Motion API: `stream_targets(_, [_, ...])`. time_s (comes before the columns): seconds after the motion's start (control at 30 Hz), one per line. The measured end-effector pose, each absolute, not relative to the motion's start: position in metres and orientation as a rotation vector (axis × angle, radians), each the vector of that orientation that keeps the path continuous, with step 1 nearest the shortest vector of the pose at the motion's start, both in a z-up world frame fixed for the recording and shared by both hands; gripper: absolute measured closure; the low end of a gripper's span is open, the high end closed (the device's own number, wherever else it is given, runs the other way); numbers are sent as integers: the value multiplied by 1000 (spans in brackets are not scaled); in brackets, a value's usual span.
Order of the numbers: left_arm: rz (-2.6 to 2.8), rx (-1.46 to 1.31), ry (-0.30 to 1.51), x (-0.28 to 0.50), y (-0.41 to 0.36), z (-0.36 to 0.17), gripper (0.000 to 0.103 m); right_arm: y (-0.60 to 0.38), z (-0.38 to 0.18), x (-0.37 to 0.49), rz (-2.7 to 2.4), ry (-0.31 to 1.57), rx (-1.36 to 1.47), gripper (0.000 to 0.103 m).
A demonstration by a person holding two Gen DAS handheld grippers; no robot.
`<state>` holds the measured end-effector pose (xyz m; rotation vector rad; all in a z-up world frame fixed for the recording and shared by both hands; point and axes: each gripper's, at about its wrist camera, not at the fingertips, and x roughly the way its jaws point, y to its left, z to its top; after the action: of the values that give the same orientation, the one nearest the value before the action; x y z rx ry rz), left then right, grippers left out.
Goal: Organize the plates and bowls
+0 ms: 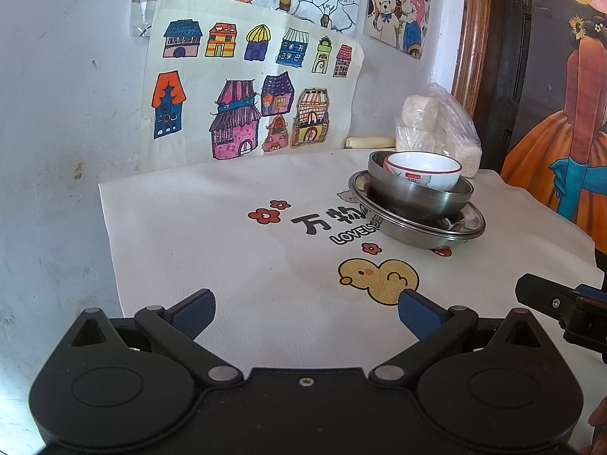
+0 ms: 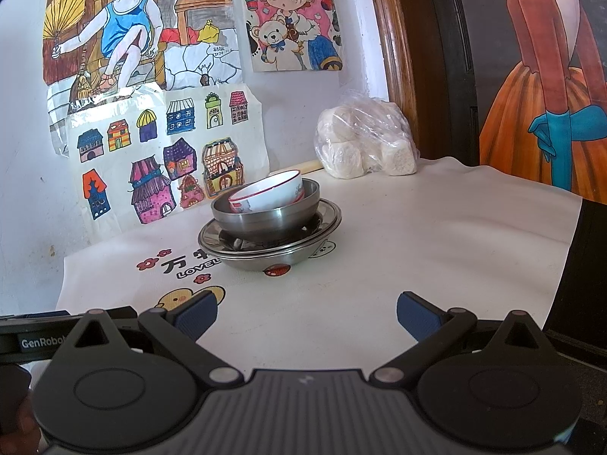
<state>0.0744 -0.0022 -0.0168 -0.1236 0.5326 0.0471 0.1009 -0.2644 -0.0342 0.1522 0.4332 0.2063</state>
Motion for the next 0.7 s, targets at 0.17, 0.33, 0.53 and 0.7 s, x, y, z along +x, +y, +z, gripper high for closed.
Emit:
stream_targets(0.17, [49,-124,535,75,-2,-17,1,-264,-34,101,206,433,153,0])
stream_targets(0.33, [51,-124,537,75,-2,-18,1,-265,-34,101,207,434,152,0])
stream_targets(0.53, [51,-125,538,75,-2,-17,1,-265,-35,101,206,434,154,0])
stream_targets(0.7, [51,-124,539,75,-1,-18,1,-265,-35,101,206,434,153,0])
